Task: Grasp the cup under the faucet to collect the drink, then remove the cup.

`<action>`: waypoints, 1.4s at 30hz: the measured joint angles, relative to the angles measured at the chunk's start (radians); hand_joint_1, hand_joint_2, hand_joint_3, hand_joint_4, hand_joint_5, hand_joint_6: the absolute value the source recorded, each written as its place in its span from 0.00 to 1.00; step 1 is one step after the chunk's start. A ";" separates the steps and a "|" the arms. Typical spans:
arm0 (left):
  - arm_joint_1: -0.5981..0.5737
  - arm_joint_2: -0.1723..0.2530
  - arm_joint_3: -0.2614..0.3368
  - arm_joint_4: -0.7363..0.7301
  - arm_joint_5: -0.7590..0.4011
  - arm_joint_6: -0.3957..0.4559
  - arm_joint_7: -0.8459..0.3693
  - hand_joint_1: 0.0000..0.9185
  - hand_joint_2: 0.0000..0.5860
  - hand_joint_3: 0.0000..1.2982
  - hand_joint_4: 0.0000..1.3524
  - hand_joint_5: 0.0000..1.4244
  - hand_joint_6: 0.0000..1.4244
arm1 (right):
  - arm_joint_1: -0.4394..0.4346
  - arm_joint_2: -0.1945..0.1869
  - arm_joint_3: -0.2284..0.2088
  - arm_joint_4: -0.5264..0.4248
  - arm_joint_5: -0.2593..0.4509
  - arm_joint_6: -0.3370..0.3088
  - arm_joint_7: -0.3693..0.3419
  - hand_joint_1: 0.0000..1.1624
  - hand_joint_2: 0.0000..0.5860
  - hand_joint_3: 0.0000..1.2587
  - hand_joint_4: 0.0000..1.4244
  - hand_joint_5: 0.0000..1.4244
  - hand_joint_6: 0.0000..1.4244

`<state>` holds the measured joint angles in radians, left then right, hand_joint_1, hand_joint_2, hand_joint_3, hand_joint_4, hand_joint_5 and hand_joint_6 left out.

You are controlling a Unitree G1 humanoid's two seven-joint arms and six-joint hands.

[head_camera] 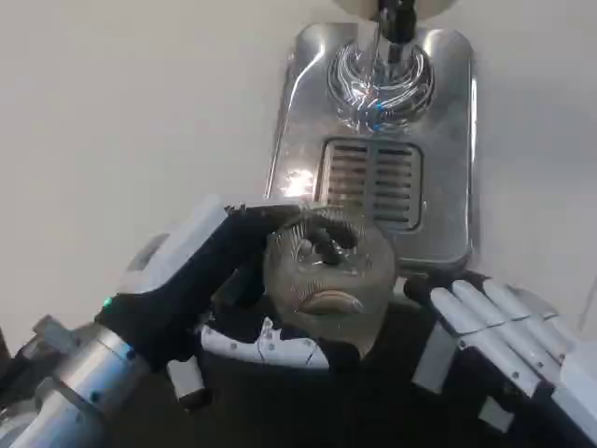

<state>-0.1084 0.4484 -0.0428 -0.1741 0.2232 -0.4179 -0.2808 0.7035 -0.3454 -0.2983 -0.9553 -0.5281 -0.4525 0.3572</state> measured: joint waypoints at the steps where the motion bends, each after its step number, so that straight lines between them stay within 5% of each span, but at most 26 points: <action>1: 0.000 0.000 0.001 0.000 0.005 0.000 0.000 0.77 0.21 0.78 0.88 0.93 1.00 | 0.001 0.000 0.001 0.000 -0.001 0.000 0.000 0.40 0.57 0.01 0.00 0.00 0.03; 14: -0.027 -0.004 0.024 0.030 0.005 0.000 0.001 0.77 0.21 0.78 0.89 0.94 1.00 | 0.003 0.007 0.002 0.000 -0.014 0.012 0.000 0.40 0.57 0.01 0.00 0.00 0.03; 22: -0.143 -0.069 0.027 0.147 0.046 0.021 0.090 0.77 0.21 0.79 0.89 0.94 1.00 | 0.005 0.028 0.010 0.000 -0.024 0.025 0.000 0.41 0.57 0.01 0.00 0.00 0.03; 27: -0.281 -0.121 0.004 0.309 0.097 0.024 0.170 0.77 0.22 0.79 0.89 0.94 1.00 | 0.006 0.062 0.026 -0.002 -0.044 0.036 -0.002 0.42 0.57 0.01 0.00 0.00 0.03; 42: -0.583 -0.152 -0.070 0.796 0.155 -0.098 0.278 0.76 0.21 0.80 0.89 0.94 1.00 | 0.062 0.201 0.115 -0.044 -0.184 0.047 -0.036 0.45 0.56 0.02 0.00 0.00 0.03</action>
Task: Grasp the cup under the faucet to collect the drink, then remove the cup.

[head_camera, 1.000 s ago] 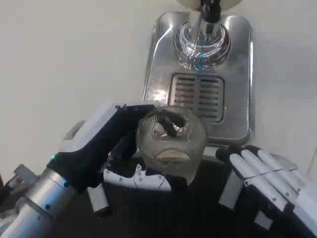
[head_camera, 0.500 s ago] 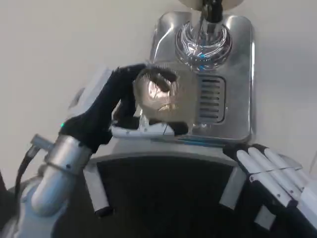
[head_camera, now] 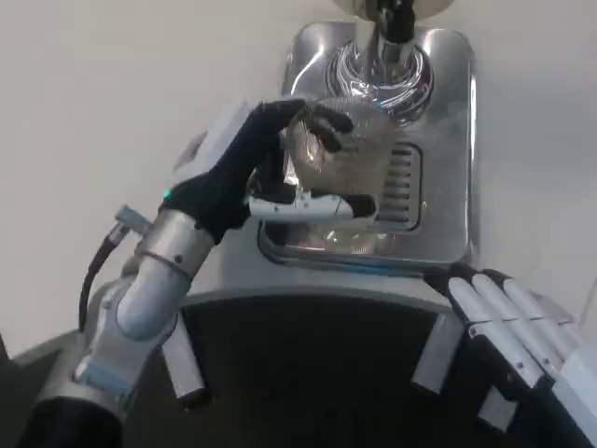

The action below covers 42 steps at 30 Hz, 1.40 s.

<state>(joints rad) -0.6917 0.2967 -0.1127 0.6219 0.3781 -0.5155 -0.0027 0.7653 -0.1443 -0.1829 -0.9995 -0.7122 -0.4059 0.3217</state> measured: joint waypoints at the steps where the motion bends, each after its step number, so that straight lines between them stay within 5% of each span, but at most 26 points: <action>1: -0.018 -0.001 -0.004 0.024 0.002 -0.007 0.007 0.76 0.21 0.80 0.89 0.94 1.00 | 0.004 0.004 0.001 -0.002 -0.003 0.000 -0.001 0.45 0.56 0.02 0.00 0.00 0.03; 13: -0.144 -0.025 -0.043 0.231 0.023 -0.061 0.055 0.75 0.23 0.74 0.84 0.93 1.00 | -0.029 -0.015 -0.006 -0.012 0.004 0.041 -0.001 0.46 0.55 0.02 0.00 0.01 0.04; 17: -0.164 -0.026 -0.048 0.262 0.026 -0.062 0.080 0.72 0.23 0.62 0.72 0.86 1.00 | -0.046 -0.026 -0.009 -0.012 0.006 0.055 0.000 0.47 0.55 0.02 0.00 0.01 0.04; 21: -0.169 -0.025 -0.062 0.264 0.045 -0.058 0.104 0.56 0.17 0.29 0.31 0.57 0.73 | -0.059 -0.032 -0.008 -0.009 0.012 0.067 0.000 0.47 0.57 0.03 0.00 0.02 0.04; 22: -0.172 -0.025 -0.064 0.264 0.049 -0.053 0.106 0.53 0.16 0.20 0.21 0.48 0.59 | -0.066 -0.035 -0.007 -0.007 0.012 0.071 0.000 0.48 0.57 0.03 0.00 0.02 0.04; 26: -0.174 -0.019 -0.068 0.263 0.054 -0.053 0.106 0.47 0.14 0.07 0.06 0.30 0.29 | -0.090 -0.046 -0.004 0.006 0.012 0.084 0.000 0.48 0.59 0.03 0.00 0.02 0.04; 35: -0.183 0.011 -0.069 0.256 0.059 -0.062 0.106 0.40 0.11 0.00 0.00 0.16 0.14 | -0.159 -0.058 0.050 0.025 -0.005 0.132 0.013 0.49 0.62 0.03 0.00 0.02 0.04; 42: -0.132 0.051 -0.043 0.126 0.017 -0.066 0.083 0.00 0.07 0.00 0.00 0.08 0.04 | -0.201 -0.071 0.060 0.046 -0.007 0.162 0.016 0.49 0.59 0.02 0.00 0.01 0.04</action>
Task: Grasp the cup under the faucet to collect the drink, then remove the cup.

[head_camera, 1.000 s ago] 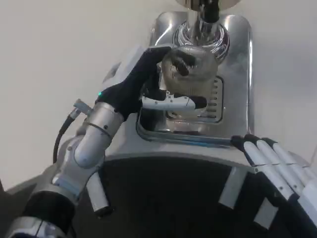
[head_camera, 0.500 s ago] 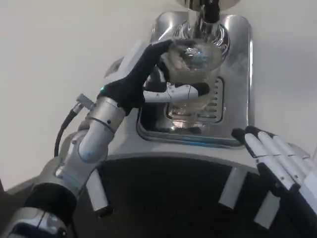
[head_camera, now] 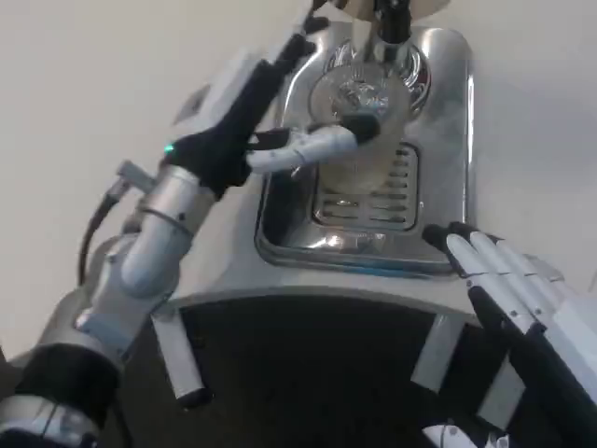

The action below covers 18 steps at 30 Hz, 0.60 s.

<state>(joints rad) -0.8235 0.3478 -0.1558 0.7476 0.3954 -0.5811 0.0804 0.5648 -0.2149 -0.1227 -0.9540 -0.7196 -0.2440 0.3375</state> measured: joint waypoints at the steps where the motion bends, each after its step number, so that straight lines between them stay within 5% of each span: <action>1: 0.021 0.009 0.012 -0.033 -0.013 0.003 -0.015 0.00 0.08 0.00 0.00 0.08 0.03 | 0.003 -0.006 -0.005 -0.001 0.002 0.000 0.000 0.49 0.59 0.02 0.00 0.01 0.04; 6: 0.119 0.054 0.060 -0.171 -0.036 0.012 -0.018 0.00 0.13 0.00 0.00 0.07 0.02 | 0.063 -0.019 -0.022 -0.021 0.017 -0.010 -0.002 0.49 0.58 0.02 0.00 0.01 0.04; 18: 0.211 0.017 0.193 -0.437 -0.226 0.251 -0.055 0.00 0.34 0.00 0.00 0.00 0.00 | 0.075 -0.011 0.013 -0.015 0.009 -0.029 -0.034 0.49 0.58 0.02 0.00 0.01 0.04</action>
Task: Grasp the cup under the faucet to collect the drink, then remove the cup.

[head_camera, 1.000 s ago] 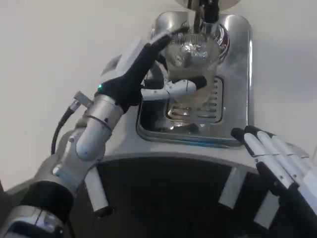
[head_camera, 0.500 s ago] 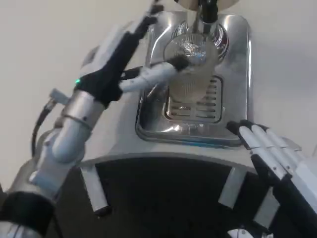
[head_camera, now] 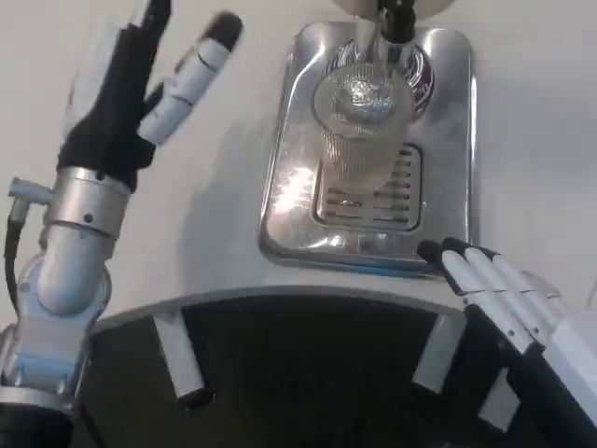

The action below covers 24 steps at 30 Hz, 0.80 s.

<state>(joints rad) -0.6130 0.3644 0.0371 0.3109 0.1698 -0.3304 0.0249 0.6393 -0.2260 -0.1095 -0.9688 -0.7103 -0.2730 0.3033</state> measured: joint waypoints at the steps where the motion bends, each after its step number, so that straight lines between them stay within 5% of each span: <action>1: 0.003 -0.010 0.011 -0.026 -0.040 0.035 -0.023 0.00 0.35 0.00 0.00 0.00 0.00 | 0.000 0.000 0.001 0.003 0.000 0.000 -0.001 0.49 0.58 0.02 0.00 0.01 0.04; 12: 0.002 -0.080 0.098 -0.344 -0.378 0.407 -0.141 0.00 0.35 0.00 0.00 0.00 0.00 | -0.011 -0.003 0.017 0.020 -0.004 0.000 -0.009 0.50 0.59 0.03 0.00 0.01 0.03; 24: -0.011 -0.187 0.116 -0.637 -0.569 0.652 -0.100 0.00 0.34 0.00 0.00 0.00 0.00 | -0.031 -0.014 0.033 0.026 0.001 0.000 -0.009 0.52 0.58 0.03 0.00 0.01 0.04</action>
<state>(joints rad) -0.6235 0.1775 0.1534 -0.3258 -0.3988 0.3216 -0.0752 0.6079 -0.2395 -0.0768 -0.9430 -0.7093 -0.2730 0.2944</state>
